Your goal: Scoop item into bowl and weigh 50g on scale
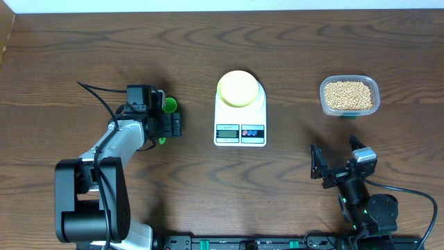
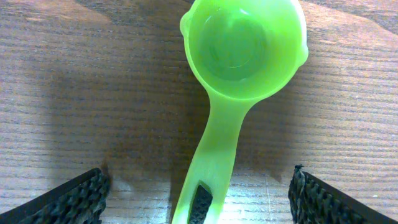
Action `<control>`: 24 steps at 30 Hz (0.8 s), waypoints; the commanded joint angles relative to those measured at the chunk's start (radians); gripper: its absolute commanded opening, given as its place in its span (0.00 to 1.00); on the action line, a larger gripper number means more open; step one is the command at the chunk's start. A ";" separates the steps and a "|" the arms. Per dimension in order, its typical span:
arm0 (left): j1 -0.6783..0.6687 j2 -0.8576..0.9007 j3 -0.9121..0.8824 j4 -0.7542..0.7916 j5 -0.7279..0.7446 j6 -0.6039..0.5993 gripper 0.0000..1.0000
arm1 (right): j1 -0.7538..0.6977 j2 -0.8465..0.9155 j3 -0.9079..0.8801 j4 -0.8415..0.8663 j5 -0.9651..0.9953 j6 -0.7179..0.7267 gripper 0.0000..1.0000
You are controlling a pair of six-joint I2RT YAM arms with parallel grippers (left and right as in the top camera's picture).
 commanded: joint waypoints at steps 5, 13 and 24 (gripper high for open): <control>0.003 0.013 -0.007 -0.005 -0.006 0.009 0.95 | 0.008 -0.006 -0.002 -0.003 0.000 0.008 0.99; 0.005 0.012 -0.007 -0.066 -0.111 0.024 0.96 | 0.008 -0.006 -0.002 -0.003 0.001 0.008 0.99; 0.003 0.012 -0.007 -0.072 -0.107 0.020 0.99 | 0.008 -0.006 -0.002 -0.003 0.000 0.008 0.99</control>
